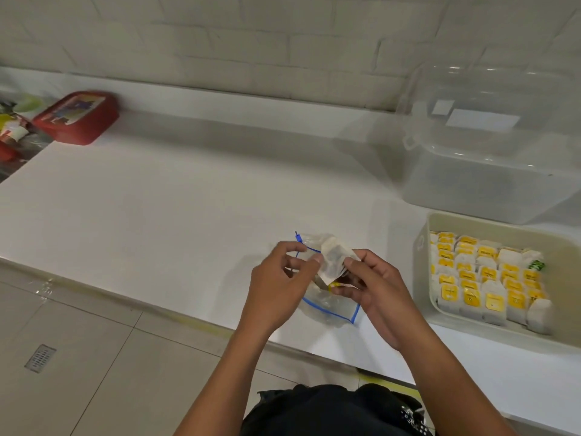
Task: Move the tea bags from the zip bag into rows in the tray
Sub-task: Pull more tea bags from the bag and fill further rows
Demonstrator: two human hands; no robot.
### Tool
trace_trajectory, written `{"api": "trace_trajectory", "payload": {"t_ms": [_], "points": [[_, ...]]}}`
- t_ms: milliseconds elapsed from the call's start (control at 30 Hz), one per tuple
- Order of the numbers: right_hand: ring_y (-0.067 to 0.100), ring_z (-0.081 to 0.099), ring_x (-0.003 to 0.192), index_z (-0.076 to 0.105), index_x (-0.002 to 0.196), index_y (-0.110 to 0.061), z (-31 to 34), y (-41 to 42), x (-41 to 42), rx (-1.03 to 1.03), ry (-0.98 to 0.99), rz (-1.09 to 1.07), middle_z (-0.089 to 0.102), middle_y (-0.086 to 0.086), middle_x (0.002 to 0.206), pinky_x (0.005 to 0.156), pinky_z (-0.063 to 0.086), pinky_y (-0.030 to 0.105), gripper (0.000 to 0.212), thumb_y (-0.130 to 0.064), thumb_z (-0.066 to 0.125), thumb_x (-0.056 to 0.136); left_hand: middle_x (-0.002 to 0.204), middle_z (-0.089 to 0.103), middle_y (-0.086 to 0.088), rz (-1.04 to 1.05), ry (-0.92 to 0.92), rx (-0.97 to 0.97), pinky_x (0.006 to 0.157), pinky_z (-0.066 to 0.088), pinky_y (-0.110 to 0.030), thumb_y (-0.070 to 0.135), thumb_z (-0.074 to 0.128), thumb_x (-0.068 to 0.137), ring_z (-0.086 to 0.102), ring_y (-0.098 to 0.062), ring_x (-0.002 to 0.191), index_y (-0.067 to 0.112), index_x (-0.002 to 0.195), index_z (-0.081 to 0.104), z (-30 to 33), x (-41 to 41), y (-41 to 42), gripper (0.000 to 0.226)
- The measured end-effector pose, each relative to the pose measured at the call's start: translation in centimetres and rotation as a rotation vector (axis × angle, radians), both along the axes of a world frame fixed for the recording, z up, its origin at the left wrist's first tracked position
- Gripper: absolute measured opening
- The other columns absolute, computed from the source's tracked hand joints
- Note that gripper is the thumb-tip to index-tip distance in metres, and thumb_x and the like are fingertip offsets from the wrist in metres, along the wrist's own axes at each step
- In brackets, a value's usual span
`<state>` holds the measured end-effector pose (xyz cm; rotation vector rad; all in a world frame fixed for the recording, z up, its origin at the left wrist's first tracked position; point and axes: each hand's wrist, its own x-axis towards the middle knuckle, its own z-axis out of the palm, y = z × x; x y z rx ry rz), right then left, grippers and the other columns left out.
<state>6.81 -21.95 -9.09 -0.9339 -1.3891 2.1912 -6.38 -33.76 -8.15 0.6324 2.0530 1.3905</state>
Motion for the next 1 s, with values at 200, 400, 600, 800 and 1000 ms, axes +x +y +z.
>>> {"api": "trace_trajectory", "payload": {"t_ms": [200, 400, 600, 800, 1000], "points": [[0.03, 0.071, 0.089, 0.072, 0.1, -0.014, -0.6, -0.3, 0.5, 0.3, -0.118, 0.023, 0.075, 0.006, 0.094, 0.084, 0.06, 0.038, 0.01, -0.01, 0.065, 0.094, 0.079, 0.073, 0.01, -0.105, -0.04, -0.049, 0.068, 0.05, -0.023, 0.03, 0.072, 0.09, 0.069, -0.009, 0.072, 0.035, 0.094, 0.071, -0.8, 0.7, 0.4, 0.006], [0.025, 0.071, 0.099, 0.075, 0.099, -0.006, -0.3, 0.1, 0.7, 0.264, -0.096, 0.077, 0.075, 0.001, 0.109, 0.088, 0.059, 0.043, 0.033, -0.006, 0.043, 0.103, 0.087, 0.074, 0.014, -0.152, 0.038, -0.062, 0.075, 0.056, -0.024, 0.021, 0.067, 0.093, 0.07, -0.007, 0.081, 0.037, 0.098, 0.074, -1.1, 1.0, 1.3, 0.018], [0.018, 0.07, 0.086, 0.075, 0.085, -0.012, -0.1, 0.3, 0.4, 0.392, -0.151, 0.031, 0.075, -0.008, 0.097, 0.08, 0.057, 0.034, 0.011, -0.009, 0.067, 0.093, 0.087, 0.073, 0.015, -0.22, 0.105, -0.048, 0.07, 0.051, -0.017, 0.021, 0.06, 0.098, 0.07, -0.008, 0.08, 0.032, 0.099, 0.074, -0.4, 1.6, 2.0, 0.017], [0.014, 0.066, 0.076, 0.061, 0.112, -0.029, 0.2, 1.3, 0.5, 0.422, -0.146, -0.023, 0.069, -0.009, 0.094, 0.074, 0.059, 0.035, 0.037, -0.013, 0.078, 0.083, 0.076, 0.068, 0.013, -0.235, 0.19, -0.084, 0.064, 0.055, -0.031, 0.012, 0.056, 0.096, 0.065, -0.011, 0.063, 0.024, 0.096, 0.073, 0.2, 2.1, 2.5, 0.021], [0.014, 0.062, 0.073, 0.07, 0.108, -0.028, 0.4, 2.9, 1.5, 0.476, -0.146, -0.013, 0.07, -0.004, 0.088, 0.07, 0.055, 0.032, 0.039, 0.004, 0.062, 0.087, 0.094, 0.07, 0.003, -0.178, 0.102, -0.023, 0.074, 0.059, -0.031, 0.011, 0.061, 0.097, 0.074, -0.014, 0.069, 0.031, 0.111, 0.06, 1.3, 3.1, 3.4, 0.025]]}}
